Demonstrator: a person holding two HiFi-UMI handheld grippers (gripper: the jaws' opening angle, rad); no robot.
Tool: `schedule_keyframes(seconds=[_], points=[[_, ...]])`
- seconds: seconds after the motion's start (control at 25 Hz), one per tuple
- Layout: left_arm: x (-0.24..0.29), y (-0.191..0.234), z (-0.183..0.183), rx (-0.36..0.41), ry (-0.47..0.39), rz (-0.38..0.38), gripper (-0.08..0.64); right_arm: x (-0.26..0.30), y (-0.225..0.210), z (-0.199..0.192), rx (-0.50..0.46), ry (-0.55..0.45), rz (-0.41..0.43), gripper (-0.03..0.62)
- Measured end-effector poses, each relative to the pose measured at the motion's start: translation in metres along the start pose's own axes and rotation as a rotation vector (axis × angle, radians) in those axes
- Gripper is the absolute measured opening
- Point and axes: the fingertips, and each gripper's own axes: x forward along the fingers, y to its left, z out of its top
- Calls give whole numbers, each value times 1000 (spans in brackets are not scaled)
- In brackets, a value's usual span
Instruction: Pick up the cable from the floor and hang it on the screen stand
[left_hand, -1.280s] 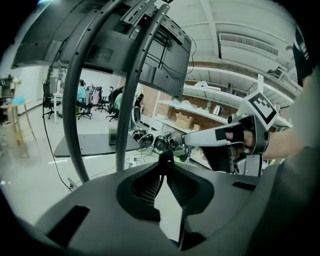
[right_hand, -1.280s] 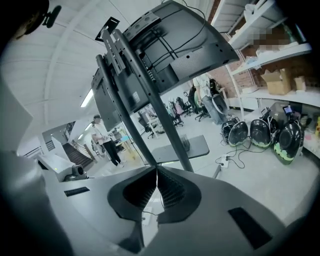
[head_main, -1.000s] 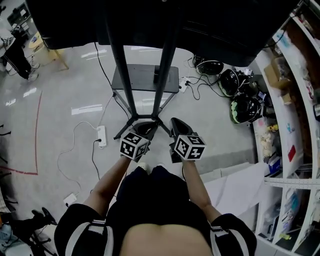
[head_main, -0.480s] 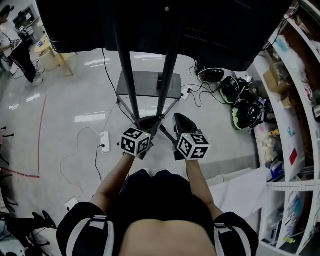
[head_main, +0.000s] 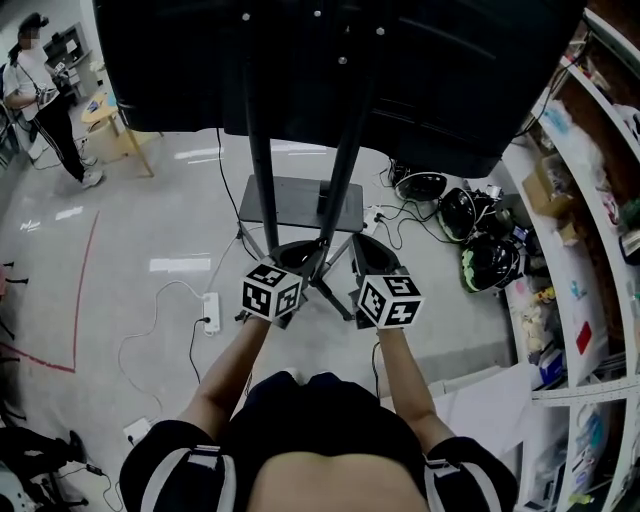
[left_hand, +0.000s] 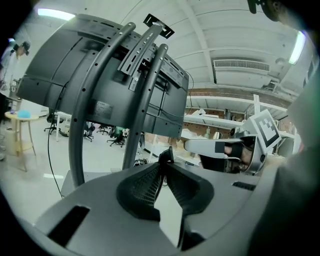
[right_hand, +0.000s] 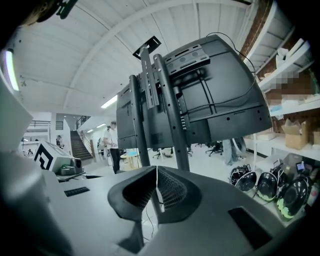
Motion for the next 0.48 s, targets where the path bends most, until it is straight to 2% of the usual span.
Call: schedule_keyframes(seconds=[0.48], points=[[0, -8, 58, 86, -25, -68, 46, -10, 4, 61, -86, -45, 22, 25]])
